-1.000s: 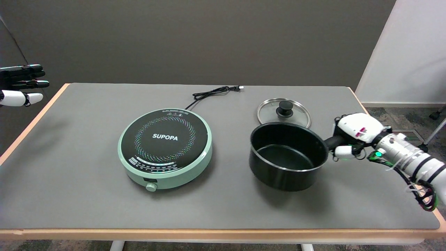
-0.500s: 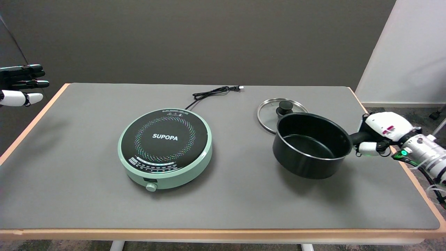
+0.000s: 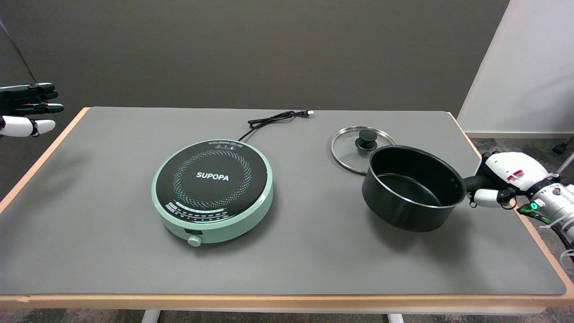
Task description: Place the soup pot onto the table.
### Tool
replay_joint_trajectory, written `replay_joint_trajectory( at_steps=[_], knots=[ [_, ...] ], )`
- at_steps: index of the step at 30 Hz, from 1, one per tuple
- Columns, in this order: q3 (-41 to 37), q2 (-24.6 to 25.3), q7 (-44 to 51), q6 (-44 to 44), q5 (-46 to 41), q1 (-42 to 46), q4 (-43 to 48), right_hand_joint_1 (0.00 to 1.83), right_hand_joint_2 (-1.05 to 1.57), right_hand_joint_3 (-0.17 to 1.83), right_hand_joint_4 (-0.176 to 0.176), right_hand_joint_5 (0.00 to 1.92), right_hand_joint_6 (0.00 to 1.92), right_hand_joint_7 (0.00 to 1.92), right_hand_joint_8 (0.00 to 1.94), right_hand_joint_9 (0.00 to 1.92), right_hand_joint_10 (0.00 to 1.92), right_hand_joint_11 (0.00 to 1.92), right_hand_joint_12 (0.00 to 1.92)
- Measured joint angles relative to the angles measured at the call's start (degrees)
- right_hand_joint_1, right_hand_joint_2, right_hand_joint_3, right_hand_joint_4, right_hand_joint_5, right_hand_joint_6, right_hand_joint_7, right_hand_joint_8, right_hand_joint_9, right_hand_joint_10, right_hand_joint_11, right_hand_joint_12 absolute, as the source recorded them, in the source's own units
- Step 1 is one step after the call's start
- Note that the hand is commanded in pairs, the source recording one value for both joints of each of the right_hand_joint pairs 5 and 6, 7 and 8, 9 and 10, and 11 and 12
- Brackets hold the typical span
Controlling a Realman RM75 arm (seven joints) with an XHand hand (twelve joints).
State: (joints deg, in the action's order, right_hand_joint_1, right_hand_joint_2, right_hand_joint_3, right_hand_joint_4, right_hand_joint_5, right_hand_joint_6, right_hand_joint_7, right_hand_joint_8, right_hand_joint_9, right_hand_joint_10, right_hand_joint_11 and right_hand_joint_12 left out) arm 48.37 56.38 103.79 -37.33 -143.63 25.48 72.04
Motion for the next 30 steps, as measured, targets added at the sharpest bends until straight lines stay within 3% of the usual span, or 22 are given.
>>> replay_joint_trajectory(
  at_steps=[30],
  knots=[
    [-1.25,5.92,3.62,-1.09,2.92,-4.34,-6.22,0.94,1.07,1.33,-0.018,1.92,1.92,1.92,1.92,1.92,1.92,1.92,1.92]
  ],
)
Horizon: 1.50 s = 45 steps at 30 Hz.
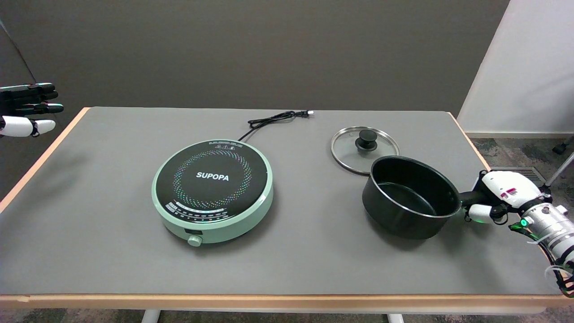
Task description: Place the soup pot onto the table.
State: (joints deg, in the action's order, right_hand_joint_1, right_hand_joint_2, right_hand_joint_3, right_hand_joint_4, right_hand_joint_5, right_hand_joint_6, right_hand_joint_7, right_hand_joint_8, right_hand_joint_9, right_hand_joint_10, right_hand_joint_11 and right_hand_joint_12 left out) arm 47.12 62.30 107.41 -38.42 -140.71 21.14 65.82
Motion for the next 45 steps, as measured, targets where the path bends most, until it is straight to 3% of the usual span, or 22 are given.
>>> replay_joint_trajectory(
  at_steps=[13,15,18,22,25,32,36,40,43,45],
  knots=[
    [-1.67,2.23,1.31,-0.24,0.26,0.3,0.32,0.94,1.03,1.31,-0.013,1.92,1.92,1.92,1.92,1.92,1.92,1.92,1.92],
    [-1.87,2.5,1.45,-0.27,0.31,0.37,0.49,0.95,1.01,1.26,-0.023,1.88,1.88,1.88,1.88,1.88,1.88,1.88,1.88],
    [-2.12,2.84,1.84,-0.37,0.35,0.45,0.77,0.93,1.04,1.08,-0.07,1.73,1.73,1.73,1.73,1.73,1.73,1.73,1.73],
    [-2.38,3.25,2.78,-0.37,0.39,0.62,1.36,0.86,1.18,0.85,-0.086,1.58,1.58,1.58,1.58,1.58,1.58,1.58,1.58],
    [-2.54,3.52,3.43,-0.37,0.44,0.76,2.05,0.77,1.35,0.7,-0.061,1.57,1.57,1.57,1.57,1.57,1.57,1.57,1.57],
    [-2.64,3.99,4.32,0.15,0.68,1.06,3.47,0.69,1.42,0.63,-0.053,1.47,1.47,1.47,1.47,1.47,1.47,1.47,1.47],
    [-2.64,4.19,4.66,0.64,0.83,1.22,4.18,0.67,1.2,0.79,-0.016,1.39,1.39,1.39,1.39,1.39,1.39,1.39,1.39],
    [-2.64,4.37,4.9,1.1,0.98,1.37,4.91,0.75,0.6,1.18,0.004,1.21,1.21,1.21,1.21,1.21,1.21,1.21,1.21],
    [-2.64,4.5,5.01,1.45,1.33,1.48,5.56,0.88,0.18,1.31,-0.013,1.02,1.02,1.02,1.02,1.02,1.02,1.02,1.02],
    [-2.64,4.56,5.07,1.67,1.59,1.54,5.93,0.93,0.11,1.28,-0.065,0.95,0.95,0.95,0.95,0.95,0.95,0.95,0.95]
  ],
)
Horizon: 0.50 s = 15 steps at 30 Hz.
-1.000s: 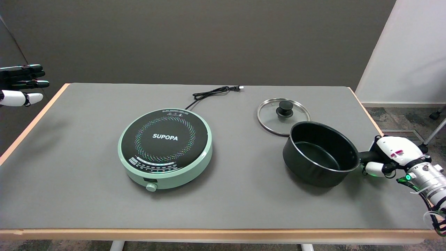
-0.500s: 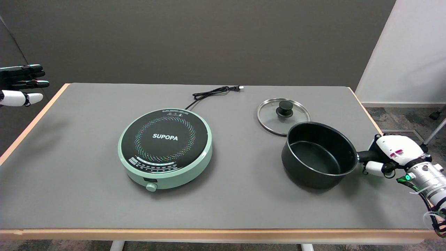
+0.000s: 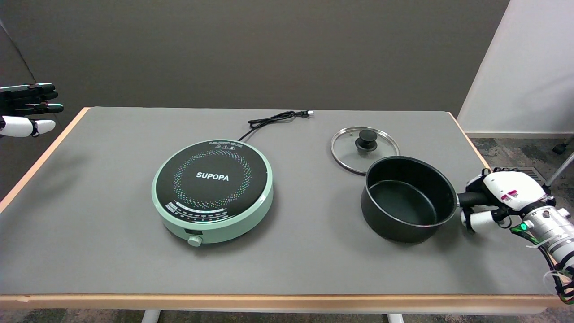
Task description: Place the soup pot onto the table.
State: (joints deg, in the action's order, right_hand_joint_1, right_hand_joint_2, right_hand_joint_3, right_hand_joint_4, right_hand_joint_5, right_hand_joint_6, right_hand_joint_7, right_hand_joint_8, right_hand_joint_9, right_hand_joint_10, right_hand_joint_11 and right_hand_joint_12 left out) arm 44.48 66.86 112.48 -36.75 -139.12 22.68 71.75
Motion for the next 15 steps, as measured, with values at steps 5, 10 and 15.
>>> replay_joint_trajectory(
  at_steps=[5,10,15],
  knots=[
    [0.0,0.16,0.15,0.55,0.59,0.21,1.02,0.97,-0.04,1.22,-0.107,0.87,0.87,0.87,0.87,0.87,0.87,0.87,0.87],
    [-0.09,0.29,0.24,1.27,1.09,0.52,2.17,1.01,-0.25,1.19,-0.065,0.82,0.82,0.82,0.82,0.82,0.82,0.82,0.82],
    [-0.34,0.45,0.25,2.33,1.95,0.96,3.82,1.01,-0.42,1.14,-0.07,0.59,0.59,0.59,0.59,0.59,0.59,0.59,0.59]
  ],
)
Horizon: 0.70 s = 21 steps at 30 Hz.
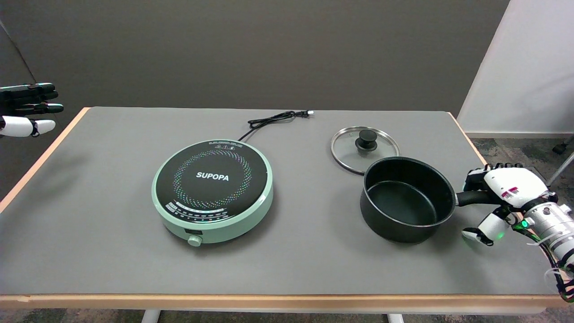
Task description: Place the soup pot onto the table.
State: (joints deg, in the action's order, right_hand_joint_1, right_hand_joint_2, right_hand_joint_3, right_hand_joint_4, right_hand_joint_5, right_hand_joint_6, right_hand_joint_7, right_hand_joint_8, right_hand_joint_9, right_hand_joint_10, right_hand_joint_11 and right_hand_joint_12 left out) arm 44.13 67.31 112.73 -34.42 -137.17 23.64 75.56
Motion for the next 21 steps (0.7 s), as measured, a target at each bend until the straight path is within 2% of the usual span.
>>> replay_joint_trajectory(
  at_steps=[7,12,21],
  knots=[
    [-0.74,0.41,-0.03,1.56,1.04,0.77,3.07,0.94,-0.38,0.84,-0.057,0.25,0.25,0.25,0.25,0.25,0.25,0.25,0.25],
    [-1.86,0.97,-0.07,2.56,1.4,1.47,6.59,0.91,-0.33,0.76,-0.066,0.15,0.15,0.15,0.15,0.15,0.15,0.15,0.15],
    [-4.11,2.81,-0.13,3.68,0.52,1.86,14.04,0.91,-0.27,0.6,-0.057,0.05,0.05,0.05,0.05,0.05,0.05,0.05,0.05]
  ],
)
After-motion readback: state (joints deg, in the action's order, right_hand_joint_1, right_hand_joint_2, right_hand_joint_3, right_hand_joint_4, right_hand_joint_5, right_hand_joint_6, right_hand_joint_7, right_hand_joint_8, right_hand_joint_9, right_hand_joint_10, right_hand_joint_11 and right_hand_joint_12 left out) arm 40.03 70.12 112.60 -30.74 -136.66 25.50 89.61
